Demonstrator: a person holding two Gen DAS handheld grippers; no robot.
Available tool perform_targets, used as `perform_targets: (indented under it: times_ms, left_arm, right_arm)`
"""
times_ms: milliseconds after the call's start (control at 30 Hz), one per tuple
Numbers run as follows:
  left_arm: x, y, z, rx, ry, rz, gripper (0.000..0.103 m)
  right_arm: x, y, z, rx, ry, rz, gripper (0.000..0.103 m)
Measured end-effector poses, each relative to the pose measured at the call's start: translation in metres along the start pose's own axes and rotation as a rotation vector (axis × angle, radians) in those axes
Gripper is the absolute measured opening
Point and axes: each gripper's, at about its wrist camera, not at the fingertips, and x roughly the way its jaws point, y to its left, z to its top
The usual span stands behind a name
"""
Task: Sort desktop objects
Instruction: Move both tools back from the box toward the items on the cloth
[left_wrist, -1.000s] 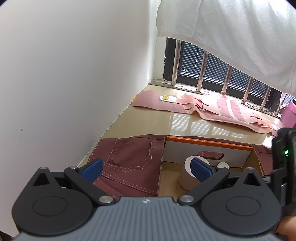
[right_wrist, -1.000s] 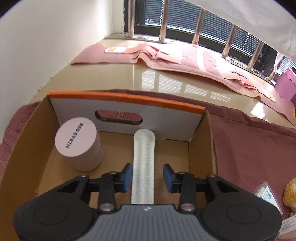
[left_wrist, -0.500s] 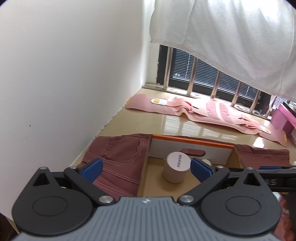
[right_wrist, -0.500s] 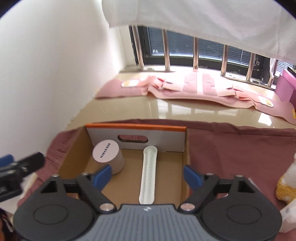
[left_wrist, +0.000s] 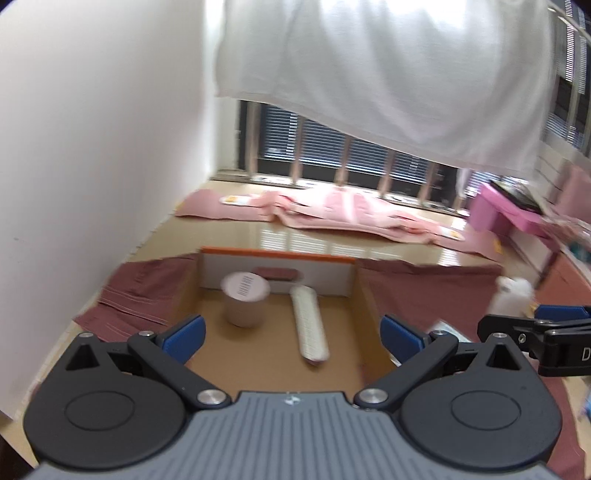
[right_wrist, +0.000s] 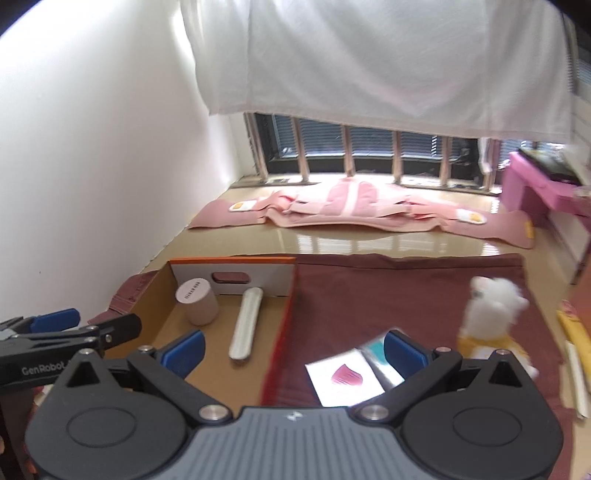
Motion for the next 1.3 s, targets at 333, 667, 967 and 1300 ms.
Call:
perform_targets:
  times_ms: [333, 667, 967, 1300]
  left_arm:
    - [-0.037, -0.058, -0.053, 0.079, -0.036, -0.099, 0.103]
    - [-0.06, -0.091, -0.11, 0.106, -0.061, -0.134, 0.103]
    - [-0.081, -0.105, -0.142, 0.14, -0.097, -0.125, 0.103]
    - [-0.082, -0.113, -0.143, 0.158, -0.097, -0.106, 0.103]
  right_arm:
    - [-0.072, -0.048, -0.07, 0.032, -0.105, -0.113, 0.103]
    - [-0.106, -0.067, -0.138, 0.081, -0.176, -0.15, 0.103]
    - [-0.124, -0.069, -0.172, 0.086, -0.194, -0.167, 0.103]
    - [-0.13, -0.069, -0.175, 0.078, -0.203, -0.154, 0.103]
